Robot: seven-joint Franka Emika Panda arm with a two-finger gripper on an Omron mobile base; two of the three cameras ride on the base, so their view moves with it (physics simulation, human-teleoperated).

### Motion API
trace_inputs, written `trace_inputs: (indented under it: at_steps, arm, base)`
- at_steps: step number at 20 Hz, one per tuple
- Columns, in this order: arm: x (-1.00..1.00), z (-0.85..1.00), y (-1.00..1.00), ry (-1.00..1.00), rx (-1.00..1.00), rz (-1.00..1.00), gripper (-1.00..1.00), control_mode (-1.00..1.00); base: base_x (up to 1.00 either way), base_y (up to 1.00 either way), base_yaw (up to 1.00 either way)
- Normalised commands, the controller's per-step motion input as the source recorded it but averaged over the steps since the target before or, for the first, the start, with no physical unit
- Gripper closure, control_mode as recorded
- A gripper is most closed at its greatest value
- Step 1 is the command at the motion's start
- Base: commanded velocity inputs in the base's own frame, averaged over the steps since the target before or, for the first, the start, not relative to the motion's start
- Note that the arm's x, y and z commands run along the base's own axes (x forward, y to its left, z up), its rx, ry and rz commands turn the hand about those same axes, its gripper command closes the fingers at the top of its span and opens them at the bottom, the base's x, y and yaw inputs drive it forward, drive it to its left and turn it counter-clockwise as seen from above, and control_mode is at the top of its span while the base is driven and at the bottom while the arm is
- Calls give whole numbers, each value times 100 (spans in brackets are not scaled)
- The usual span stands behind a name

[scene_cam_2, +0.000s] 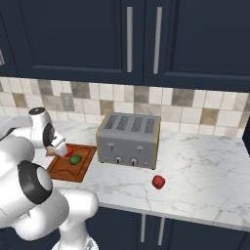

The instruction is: Place the avocado, onion, tomato, and bell pepper on the cutting board.

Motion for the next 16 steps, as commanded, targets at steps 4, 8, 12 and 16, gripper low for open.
trace_inputs:
  at_steps: [4,8,12,16]
  arm:
    - [-6,-20,0,2,-1,0,100,-100]
    - [-6,-34,0,7,-1,0,100,-100]
    - [-1,-29,0,3,-1,0,100,-100]
    - [19,-18,0,0,0,0,100,-100]
  base:
    - [0,0,0]
    - [0,0,0]
    - [0,0,0]
    - [0,0,0]
